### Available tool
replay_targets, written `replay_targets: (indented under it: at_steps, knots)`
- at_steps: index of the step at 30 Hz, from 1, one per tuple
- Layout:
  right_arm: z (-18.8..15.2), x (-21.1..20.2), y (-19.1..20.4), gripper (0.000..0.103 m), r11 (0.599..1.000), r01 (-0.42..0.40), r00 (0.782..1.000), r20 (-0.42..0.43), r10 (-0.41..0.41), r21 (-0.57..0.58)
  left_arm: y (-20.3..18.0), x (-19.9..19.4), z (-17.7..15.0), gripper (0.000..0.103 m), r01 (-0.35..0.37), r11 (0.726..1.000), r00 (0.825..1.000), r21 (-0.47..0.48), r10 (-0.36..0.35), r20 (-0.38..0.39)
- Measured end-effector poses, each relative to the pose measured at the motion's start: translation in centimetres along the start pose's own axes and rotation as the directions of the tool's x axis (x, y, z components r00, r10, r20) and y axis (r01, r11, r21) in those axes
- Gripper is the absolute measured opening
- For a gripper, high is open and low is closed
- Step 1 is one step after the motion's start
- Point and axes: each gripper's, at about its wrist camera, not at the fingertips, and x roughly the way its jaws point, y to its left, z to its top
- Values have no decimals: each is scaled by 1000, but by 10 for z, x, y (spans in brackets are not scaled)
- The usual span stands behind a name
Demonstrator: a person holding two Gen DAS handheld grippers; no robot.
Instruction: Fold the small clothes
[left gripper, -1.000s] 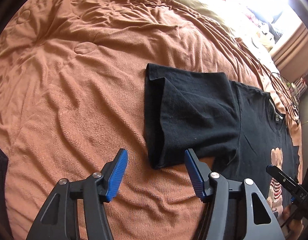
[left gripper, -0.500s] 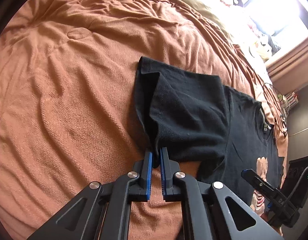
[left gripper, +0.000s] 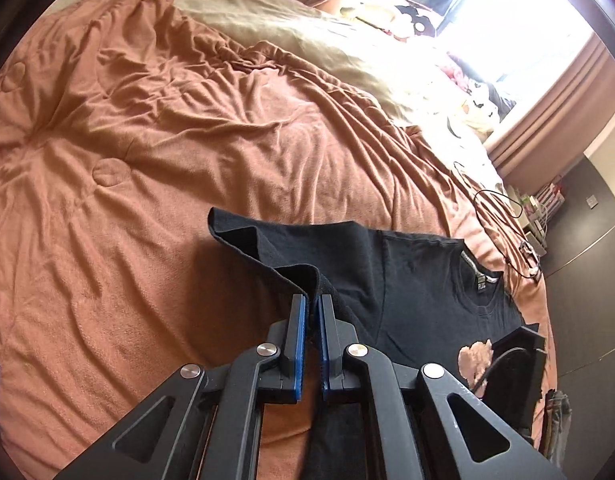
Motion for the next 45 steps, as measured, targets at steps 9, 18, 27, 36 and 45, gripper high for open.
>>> replay_targets:
  at_steps: [9, 18, 27, 36, 45]
  knots:
    - [4, 31, -6, 3, 997, -40, 998, -38, 43, 66, -45, -3, 0, 5, 96, 992, 995, 82, -95, -11]
    - [12, 2, -15, 34, 998, -43, 998, -40, 44, 35, -74, 0, -14, 6, 155, 979, 988, 132, -150, -48]
    - [10, -58, -37, 56, 999, -2, 999, 55, -1, 48, -97, 9, -32, 6, 191, 972, 979, 136, -180, -93]
    - [3, -101, -45, 56, 994, 69, 992, 98, -77, 86, -126, 34, -68, 6, 244, 957, 953, 155, -207, -219]
    - [2, -120, -17, 68, 986, 168, 978, 126, -166, -6, -103, 11, -65, 33, 179, 977, 971, 120, -156, -181]
